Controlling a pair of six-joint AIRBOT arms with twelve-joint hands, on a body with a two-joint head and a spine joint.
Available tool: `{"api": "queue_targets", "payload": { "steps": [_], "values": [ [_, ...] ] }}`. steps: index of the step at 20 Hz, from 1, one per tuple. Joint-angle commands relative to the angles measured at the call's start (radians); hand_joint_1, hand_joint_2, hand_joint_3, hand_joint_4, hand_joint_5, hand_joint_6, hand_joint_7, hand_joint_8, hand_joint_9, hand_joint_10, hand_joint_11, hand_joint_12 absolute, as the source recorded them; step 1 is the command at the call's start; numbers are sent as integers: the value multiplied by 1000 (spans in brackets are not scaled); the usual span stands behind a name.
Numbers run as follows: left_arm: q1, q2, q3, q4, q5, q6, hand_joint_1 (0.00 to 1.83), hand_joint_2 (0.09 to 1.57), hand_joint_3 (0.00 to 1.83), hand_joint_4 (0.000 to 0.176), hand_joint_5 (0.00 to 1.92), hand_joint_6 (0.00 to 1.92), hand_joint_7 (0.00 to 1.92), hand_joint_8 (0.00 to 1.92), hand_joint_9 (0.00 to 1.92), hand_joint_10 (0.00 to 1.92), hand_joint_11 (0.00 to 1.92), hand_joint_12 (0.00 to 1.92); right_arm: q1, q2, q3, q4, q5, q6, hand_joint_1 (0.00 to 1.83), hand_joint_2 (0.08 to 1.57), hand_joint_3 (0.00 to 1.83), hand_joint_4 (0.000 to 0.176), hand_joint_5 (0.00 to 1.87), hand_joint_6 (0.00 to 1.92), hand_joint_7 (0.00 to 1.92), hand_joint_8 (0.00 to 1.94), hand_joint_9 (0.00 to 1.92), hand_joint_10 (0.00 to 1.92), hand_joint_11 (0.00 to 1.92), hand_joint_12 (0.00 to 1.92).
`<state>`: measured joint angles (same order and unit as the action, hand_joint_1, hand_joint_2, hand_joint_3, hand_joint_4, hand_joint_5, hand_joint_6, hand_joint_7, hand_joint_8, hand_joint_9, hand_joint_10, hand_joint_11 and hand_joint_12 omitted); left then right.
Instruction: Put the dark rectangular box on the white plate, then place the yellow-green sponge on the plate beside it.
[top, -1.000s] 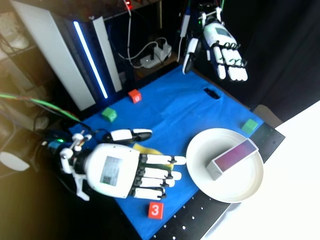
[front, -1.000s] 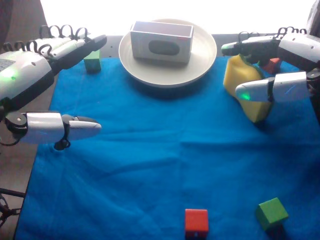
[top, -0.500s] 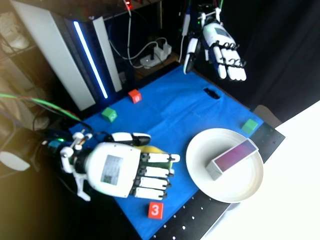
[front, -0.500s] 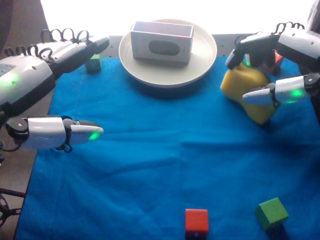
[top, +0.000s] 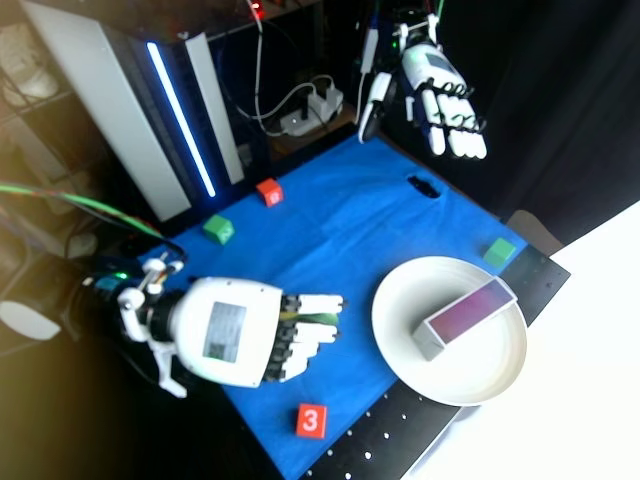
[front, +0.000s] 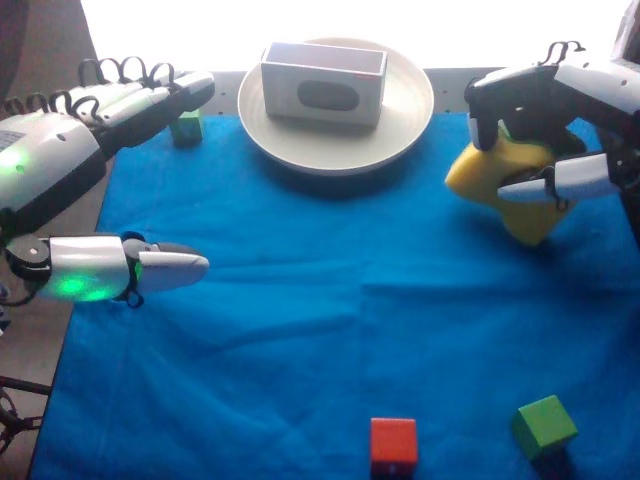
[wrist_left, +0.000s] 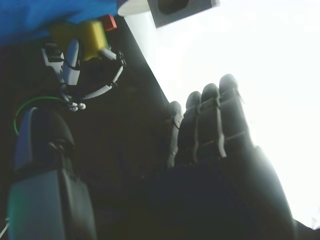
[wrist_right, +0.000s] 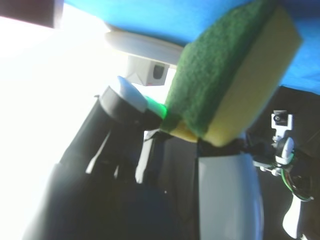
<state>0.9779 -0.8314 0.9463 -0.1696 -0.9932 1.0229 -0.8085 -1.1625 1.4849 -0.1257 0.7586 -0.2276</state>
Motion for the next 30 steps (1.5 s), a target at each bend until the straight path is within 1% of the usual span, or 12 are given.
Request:
{"api": "queue_targets", "payload": {
  "steps": [1,7,10,17,19,20,21,23,27,28,29,30],
  "values": [
    [-5,5,-2,-5,-127,-6,654,961,1,53,69,8,44,10,0,0,0,0,7,2,-3,4,67,-12,1689,1072,9,138,790,1921,900,1941,1040,1921,1108,1921],
    [1,3,-2,-8,-129,-6,696,971,5,76,63,2,67,8,0,0,0,0,90,15,-19,-81,83,-12,1617,1122,10,149,673,1921,852,1941,1072,1921,1205,1921],
    [2,0,-2,-9,-128,-6,692,971,3,102,67,3,69,6,1,0,0,0,130,14,-16,-104,84,-12,1643,1124,0,59,662,1921,829,1941,1061,1921,1202,1921],
    [2,-3,1,-10,-125,-6,727,989,3,57,106,10,69,0,0,0,0,0,258,-66,57,-131,83,-12,1588,1136,0,98,661,1921,752,1941,961,1921,1086,1921],
    [2,-3,3,-10,-123,-7,709,984,1,75,87,1,54,4,0,0,0,0,284,-113,86,-133,82,-12,1580,1128,0,47,672,1921,737,1941,933,1921,1065,1921],
    [2,-3,4,-10,-122,-7,709,987,2,66,87,1,61,7,0,0,0,0,294,-129,94,-133,82,-12,1485,1208,42,104,630,1921,683,1736,676,1581,411,1885],
    [2,-3,4,-10,-121,-7,706,990,3,65,86,0,72,11,0,0,0,0,306,-151,104,-133,82,-12,1502,1153,11,74,635,1921,629,1900,637,1853,605,1914],
    [2,-4,6,-10,-119,-12,718,987,1,72,89,1,85,13,9,3,0,0,325,-195,126,-133,81,-12,1542,1113,0,43,660,1921,647,1926,802,1874,881,1908],
    [0,-11,11,-3,-118,-19,715,989,0,49,100,4,92,9,34,10,0,0,333,-253,164,-118,68,-12,1567,1118,2,58,687,1921,695,1941,1058,1921,1215,1921],
    [-1,-10,11,-3,-119,-21,696,989,1,47,98,3,91,7,38,10,0,0,333,-262,171,-117,64,-11,1572,1116,0,52,652,1921,703,1933,1224,1783,1345,1835],
    [-1,-10,11,-3,-121,-23,693,992,2,51,96,2,89,5,35,8,0,0,333,-265,174,-117,58,-11,1400,1159,31,0,623,1696,787,1476,1348,1482,1466,1571],
    [-1,-10,11,-2,-122,-25,702,994,3,43,102,4,79,0,13,1,0,0,333,-266,176,-117,53,-11,1240,1185,30,0,714,1386,864,1351,1331,1347,1470,1472]
  ]
}}
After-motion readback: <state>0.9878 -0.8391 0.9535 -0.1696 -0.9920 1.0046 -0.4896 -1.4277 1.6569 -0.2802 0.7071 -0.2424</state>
